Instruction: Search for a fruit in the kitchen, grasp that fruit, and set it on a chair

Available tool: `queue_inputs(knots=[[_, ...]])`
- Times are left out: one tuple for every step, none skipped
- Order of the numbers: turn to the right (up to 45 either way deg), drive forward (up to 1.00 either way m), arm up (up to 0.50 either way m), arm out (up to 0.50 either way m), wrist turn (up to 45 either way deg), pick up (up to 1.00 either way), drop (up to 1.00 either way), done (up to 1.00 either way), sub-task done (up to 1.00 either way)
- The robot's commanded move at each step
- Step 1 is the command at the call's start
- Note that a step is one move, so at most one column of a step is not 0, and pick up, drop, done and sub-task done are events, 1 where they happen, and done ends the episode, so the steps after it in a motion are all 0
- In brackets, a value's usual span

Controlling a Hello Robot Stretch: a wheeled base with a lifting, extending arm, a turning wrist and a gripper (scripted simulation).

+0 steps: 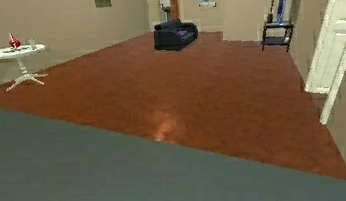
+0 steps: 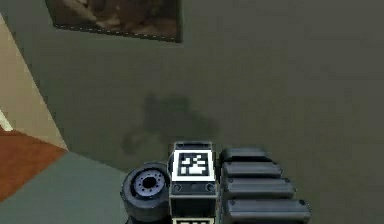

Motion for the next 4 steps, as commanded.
queue_inputs(knots=[[-45.0, 0.00, 0.00, 0.00, 0.0, 0.00, 0.00, 0.00, 0.00], [-24.0, 0.00, 0.00, 0.00, 0.0, 0.00, 0.00, 0.00, 0.00], [45.0, 0.00, 0.00, 0.00, 0.0, 0.00, 0.00, 0.00, 0.00], [30.0, 0.00, 0.00, 0.00, 0.0, 0.00, 0.00, 0.00, 0.00]])
